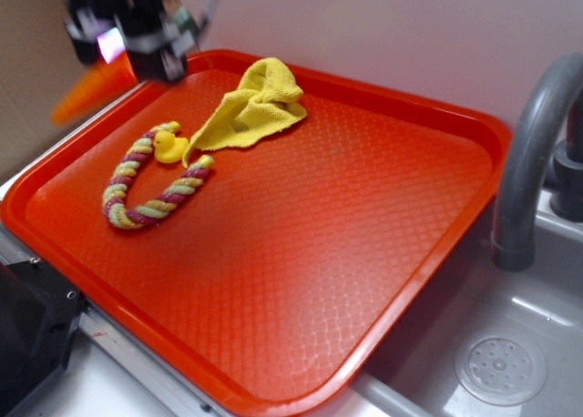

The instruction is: Grab the carrot.

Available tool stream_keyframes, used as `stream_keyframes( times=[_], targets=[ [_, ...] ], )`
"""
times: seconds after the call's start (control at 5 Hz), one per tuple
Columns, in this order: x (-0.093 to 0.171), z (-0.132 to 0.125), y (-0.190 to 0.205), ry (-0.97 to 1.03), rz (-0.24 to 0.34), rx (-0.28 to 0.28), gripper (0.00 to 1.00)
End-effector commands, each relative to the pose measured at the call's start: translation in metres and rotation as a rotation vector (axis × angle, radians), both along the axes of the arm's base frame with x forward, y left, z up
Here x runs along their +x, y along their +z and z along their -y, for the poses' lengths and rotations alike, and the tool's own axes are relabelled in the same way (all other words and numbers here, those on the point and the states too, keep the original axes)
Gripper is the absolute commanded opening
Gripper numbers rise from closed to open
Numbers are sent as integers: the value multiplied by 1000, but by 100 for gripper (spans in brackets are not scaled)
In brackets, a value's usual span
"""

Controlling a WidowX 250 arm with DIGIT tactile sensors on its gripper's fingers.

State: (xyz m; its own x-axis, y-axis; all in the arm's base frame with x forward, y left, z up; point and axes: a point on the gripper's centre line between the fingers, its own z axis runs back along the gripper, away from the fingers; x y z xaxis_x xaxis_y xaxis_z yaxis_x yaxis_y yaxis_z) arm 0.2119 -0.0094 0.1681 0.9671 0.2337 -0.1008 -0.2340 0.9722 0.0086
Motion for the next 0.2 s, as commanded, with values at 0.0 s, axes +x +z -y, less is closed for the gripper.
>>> stream_keyframes(
  times=[0.0],
  targets=[
    [-7,-6,48,90,110,-36,0]
  ],
)
